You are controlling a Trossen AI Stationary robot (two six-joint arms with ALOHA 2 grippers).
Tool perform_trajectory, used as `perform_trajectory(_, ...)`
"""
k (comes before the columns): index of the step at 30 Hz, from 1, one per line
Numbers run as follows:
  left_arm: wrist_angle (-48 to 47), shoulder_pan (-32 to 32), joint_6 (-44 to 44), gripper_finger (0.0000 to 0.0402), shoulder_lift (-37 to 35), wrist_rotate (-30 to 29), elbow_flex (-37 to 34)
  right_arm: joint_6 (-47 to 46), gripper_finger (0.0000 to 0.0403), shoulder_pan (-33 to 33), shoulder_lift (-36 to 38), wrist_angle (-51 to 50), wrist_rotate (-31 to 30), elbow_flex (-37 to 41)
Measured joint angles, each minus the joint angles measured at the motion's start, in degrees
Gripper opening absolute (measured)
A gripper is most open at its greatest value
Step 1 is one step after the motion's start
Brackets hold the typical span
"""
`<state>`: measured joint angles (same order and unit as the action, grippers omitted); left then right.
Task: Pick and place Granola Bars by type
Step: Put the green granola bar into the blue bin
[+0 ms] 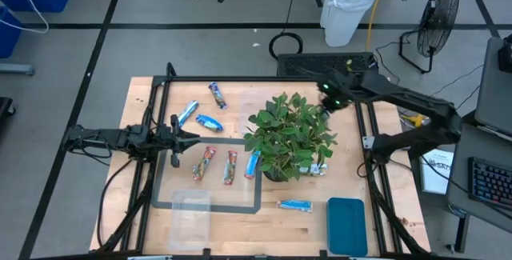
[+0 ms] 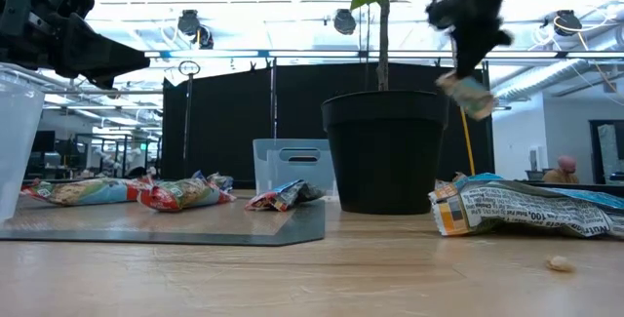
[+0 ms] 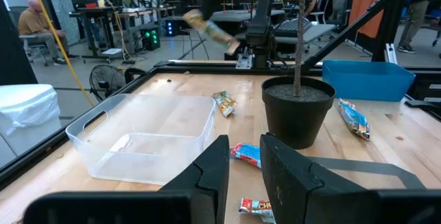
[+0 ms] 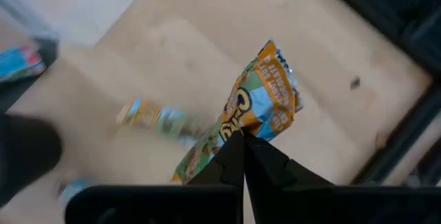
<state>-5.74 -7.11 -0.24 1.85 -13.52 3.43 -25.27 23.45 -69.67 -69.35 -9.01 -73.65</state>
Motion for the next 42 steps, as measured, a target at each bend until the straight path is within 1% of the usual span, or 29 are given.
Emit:
perform_trajectory(2, 0.0, 0.0, 0.0, 0.0088, 0.0, 0.0, 0.0, -3.5, 0.0000, -2.4, 2.6, -3.4, 1.5, 0.0)
perform_trajectory(4, 0.0, 0.0, 0.0, 0.0088, 0.0, 0.0, 0.0, -7.1, 0.0000, -4.6, 4.7, -6.5, 5.5, 0.0)
perform_trajectory(7, 0.0, 0.0, 0.0, 0.0088, 0.0, 0.0, 0.0, -12.6, 0.0000, -9.0, 7.5, -10.1, 9.7, 0.0)
perform_trajectory(11, 0.0, 0.0, 0.0, 0.0088, 0.0, 0.0, 0.0, -20.7, 0.0000, -17.0, 10.1, -13.4, 14.5, 0.0)
perform_trajectory(14, 0.0, 0.0, 0.0, 0.0088, 0.0, 0.0, 0.0, -28.4, 0.0000, -23.5, 11.4, -13.9, 16.3, 0.0)
perform_trajectory(18, 0.0, 0.0, 0.0, 0.0088, 0.0, 0.0, 0.0, -40.9, 0.0000, -32.7, 11.2, -13.6, 14.9, 0.1)
perform_trajectory(20, 0.0, 0.0, 0.0, 0.0088, 0.0, 0.0, 0.0, -46.4, 0.0000, -37.9, 10.4, -11.8, 15.2, 0.7)
perform_trajectory(23, 0.0, 0.0, 0.0, 0.0088, 0.0, 0.0, 0.0, -55.2, 0.0000, -45.9, 9.0, -6.6, 16.6, 2.4)
perform_trajectory(25, 0.0, 0.0, 0.0, 0.0088, 0.0, 0.0, 0.0, -60.8, 0.0000, -51.2, 7.9, -2.8, 16.5, 3.3)
perform_trajectory(28, 0.0, 0.0, 0.0, 0.0088, 0.0, 0.0, 0.0, -68.9, 0.0000, -58.2, 5.6, 2.6, 14.5, 4.3)
perform_trajectory(31, 0.0, 0.0, 0.0, 0.0088, 0.0, 0.0, 0.0, -76.6, 0.0000, -63.8, 2.7, 6.0, 12.9, 4.7)
perform_trajectory(34, 0.0, 0.0, 0.0, 0.0088, 0.0, 0.0, 0.0, -80.6, 0.0000, -67.7, -0.2, 7.4, 11.9, 4.7)
perform_trajectory(39, 0.0, 0.0, 0.0, 0.0088, 0.0, 0.0, 0.0, -82.1, 0.0000, -68.7, -1.6, 7.6, 9.2, 4.7)
perform_trajectory(42, 0.0, 0.0, 0.0, 0.0088, 0.0, 0.0, 0.0, -84.6, 0.0000, -68.7, -1.6, 8.6, 11.5, 4.7)
